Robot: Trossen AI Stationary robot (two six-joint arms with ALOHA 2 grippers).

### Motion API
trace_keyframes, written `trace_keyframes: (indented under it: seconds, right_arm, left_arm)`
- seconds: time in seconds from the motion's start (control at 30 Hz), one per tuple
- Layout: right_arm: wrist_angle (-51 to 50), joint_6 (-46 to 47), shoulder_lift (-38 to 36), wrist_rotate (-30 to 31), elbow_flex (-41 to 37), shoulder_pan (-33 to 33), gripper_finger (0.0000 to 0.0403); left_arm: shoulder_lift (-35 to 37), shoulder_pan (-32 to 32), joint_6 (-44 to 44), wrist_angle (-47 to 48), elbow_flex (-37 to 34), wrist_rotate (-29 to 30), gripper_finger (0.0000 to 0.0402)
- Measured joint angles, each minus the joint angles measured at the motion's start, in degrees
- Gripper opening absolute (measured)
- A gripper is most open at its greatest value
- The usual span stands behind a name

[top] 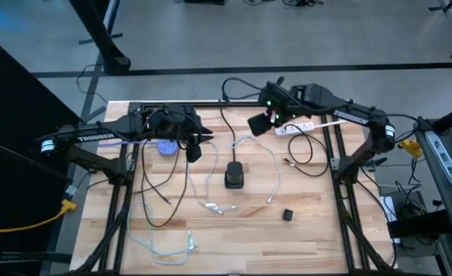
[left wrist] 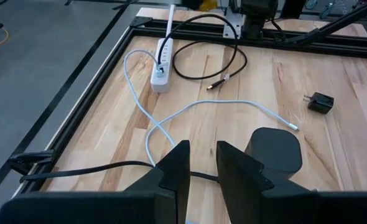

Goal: Insert USB
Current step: Insert the black charger adapter into the black outlet extension

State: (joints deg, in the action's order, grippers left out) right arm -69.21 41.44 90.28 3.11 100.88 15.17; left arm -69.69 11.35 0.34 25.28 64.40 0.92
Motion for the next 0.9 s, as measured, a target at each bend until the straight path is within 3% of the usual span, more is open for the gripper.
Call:
trace_keyframes:
  seconds: [0.27, 0.5, 0.63, 0.9]
  right_arm:
    - [0.5, -7.1, -0.2, 5.9, -0.1, -9.3, 0.0063]
    - [0.8, -9.8, -3.3, 6.1, -3.1, -16.6, 0.0005]
    - [3.3, -7.6, -8.7, 7.2, -11.1, -22.3, 0.0007]
    - [21.6, -1.4, -21.8, 7.5, -32.4, -35.0, 0.0003]
  left_arm:
    - [0.0, 0.0, -1.0, 0.0, 0.0, 0.0, 0.0066]
    - [0.0, -0.1, -4.5, 0.9, 0.0, 0.0, 0.0066]
    - [0.0, 0.0, -8.0, 1.1, 0.0, 0.0, 0.0066]
    - [0.0, 0.0, -10.8, 1.0, 0.0, 0.0, 0.0066]
